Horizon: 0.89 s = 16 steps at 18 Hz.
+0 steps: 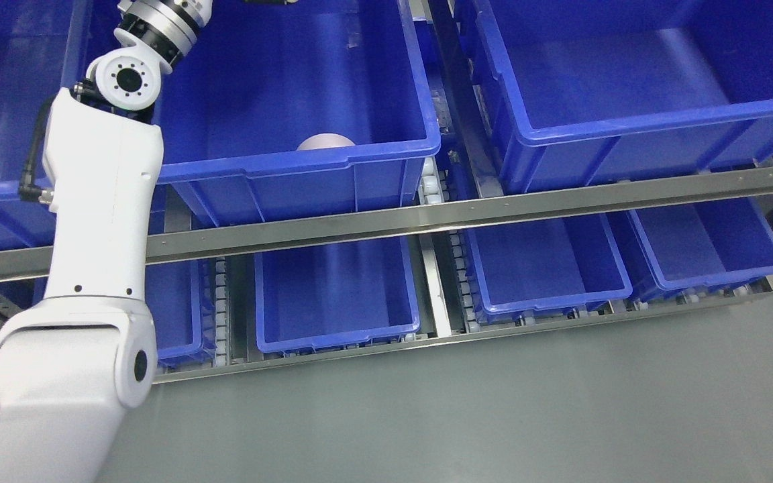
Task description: Stack pink IKEA bowls on left shelf middle
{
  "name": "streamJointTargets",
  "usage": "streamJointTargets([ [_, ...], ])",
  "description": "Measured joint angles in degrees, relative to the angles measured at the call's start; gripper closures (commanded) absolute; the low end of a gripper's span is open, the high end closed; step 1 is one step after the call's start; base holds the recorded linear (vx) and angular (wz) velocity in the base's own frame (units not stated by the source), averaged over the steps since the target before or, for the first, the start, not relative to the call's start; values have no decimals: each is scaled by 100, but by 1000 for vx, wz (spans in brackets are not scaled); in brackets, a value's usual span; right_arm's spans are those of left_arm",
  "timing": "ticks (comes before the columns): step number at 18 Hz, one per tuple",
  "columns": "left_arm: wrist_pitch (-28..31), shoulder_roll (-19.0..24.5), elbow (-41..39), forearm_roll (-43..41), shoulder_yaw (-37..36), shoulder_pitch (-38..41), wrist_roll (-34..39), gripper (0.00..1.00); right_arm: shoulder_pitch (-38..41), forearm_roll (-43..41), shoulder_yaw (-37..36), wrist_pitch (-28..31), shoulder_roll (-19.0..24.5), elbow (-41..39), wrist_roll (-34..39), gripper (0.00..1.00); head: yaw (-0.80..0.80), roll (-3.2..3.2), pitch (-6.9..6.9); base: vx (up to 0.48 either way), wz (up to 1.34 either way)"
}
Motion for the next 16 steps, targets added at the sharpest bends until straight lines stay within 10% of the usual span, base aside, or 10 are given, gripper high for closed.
streamJointTargets([
  [16, 2448, -282, -2031, 4753, -2660, 949, 704, 0, -1, 0, 0, -27, 0, 0, 0, 0, 0, 0, 0, 0, 0],
])
